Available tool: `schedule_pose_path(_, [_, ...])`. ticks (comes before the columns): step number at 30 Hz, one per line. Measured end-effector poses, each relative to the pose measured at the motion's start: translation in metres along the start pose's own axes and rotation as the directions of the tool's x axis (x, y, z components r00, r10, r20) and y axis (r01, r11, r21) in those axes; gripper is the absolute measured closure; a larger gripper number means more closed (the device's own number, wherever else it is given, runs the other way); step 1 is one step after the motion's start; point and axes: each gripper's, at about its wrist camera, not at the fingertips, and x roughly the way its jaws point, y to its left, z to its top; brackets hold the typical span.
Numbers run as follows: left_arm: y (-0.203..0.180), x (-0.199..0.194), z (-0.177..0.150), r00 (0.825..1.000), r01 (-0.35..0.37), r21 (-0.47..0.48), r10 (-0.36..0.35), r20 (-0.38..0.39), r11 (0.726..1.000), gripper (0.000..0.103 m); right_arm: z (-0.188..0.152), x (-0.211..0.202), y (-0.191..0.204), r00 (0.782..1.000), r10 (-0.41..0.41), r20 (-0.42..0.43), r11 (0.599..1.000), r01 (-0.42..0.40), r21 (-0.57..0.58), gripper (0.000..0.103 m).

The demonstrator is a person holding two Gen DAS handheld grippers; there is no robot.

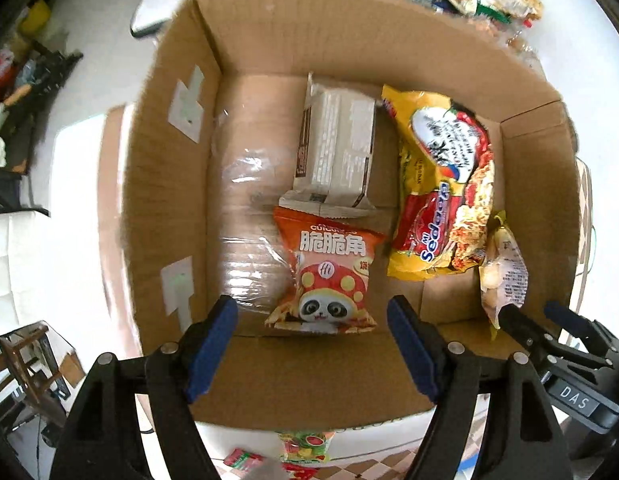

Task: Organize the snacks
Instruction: 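Carry both bags into the box and open both tools to release, then grasp the red packet with the left tool while the right tool grasps the orange snack bag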

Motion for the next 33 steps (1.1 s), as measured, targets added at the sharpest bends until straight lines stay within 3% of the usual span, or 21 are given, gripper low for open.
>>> schedule_pose_path(8, [-0.007, -0.039, -0.038, 0.987, -0.006, -0.004, 0.007, 0.159, 1.000, 0.027, -0.034, -0.042, 0.011, 0.986, -0.028, 0.164, 0.998, 0.037, -0.055, 0.012])
schedule_pose_path(15, [-0.012, -0.072, -0.080, 0.960, -0.014, -0.003, 0.014, 0.281, 1.000, 0.027, -0.070, -0.079, 0.008, 0.955, -0.029, 0.296, 0.995, 0.055, -0.080, 0.012])
schedule_pose_path(22, [-0.013, -0.105, -0.119, 0.937, 0.017, 0.004, -0.017, 0.349, 1.000, 0.027, -0.108, -0.116, 0.009, 0.927, -0.006, 0.376, 0.993, 0.050, -0.105, 0.012])
schedule_pose_path(33, [-0.026, -0.157, -0.169, 0.886, -0.014, 0.023, 0.001, 0.464, 1.000, 0.027, -0.174, -0.173, 0.007, 0.876, 0.062, 0.478, 0.990, 0.007, -0.140, 0.012])
